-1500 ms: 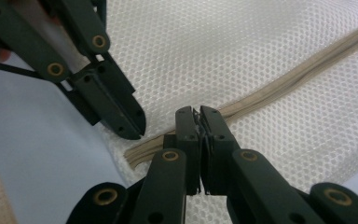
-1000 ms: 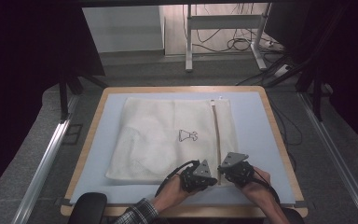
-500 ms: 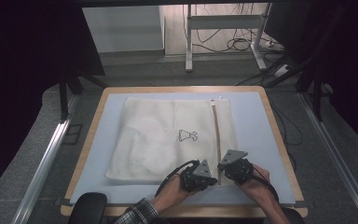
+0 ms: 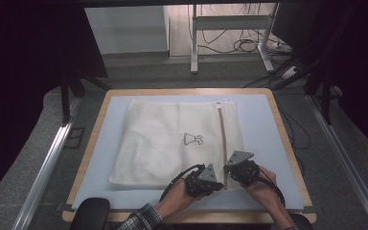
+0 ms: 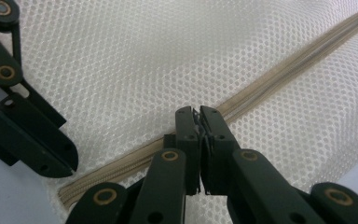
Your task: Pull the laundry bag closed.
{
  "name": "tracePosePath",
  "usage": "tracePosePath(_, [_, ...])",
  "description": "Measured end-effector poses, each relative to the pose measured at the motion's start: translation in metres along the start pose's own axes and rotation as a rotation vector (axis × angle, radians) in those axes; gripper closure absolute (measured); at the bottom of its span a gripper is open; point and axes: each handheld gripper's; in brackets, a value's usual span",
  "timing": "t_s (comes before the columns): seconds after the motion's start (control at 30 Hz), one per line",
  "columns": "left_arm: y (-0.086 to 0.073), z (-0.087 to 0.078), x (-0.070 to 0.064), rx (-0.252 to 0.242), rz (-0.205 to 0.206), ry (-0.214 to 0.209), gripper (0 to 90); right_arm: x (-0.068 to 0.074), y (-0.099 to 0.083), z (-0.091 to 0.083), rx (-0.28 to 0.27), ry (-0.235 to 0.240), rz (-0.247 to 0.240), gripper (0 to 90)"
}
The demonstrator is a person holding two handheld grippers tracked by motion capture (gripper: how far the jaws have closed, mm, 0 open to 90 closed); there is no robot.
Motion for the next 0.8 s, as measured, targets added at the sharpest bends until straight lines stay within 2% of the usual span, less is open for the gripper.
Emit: tracePosePath(0.8, [0.000,0.000,-0.002,-0.006,-0.006,0.006,90.0,-0.010,0.011,0.010,-0.002,-0.034,0.000,86.0])
Point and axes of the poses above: each handheld gripper's, and its own axes: z roughly forward along the jaws, y roughly out of its top, x roughly to its left, and after that the axes turned 15 degrees about z, right-handed
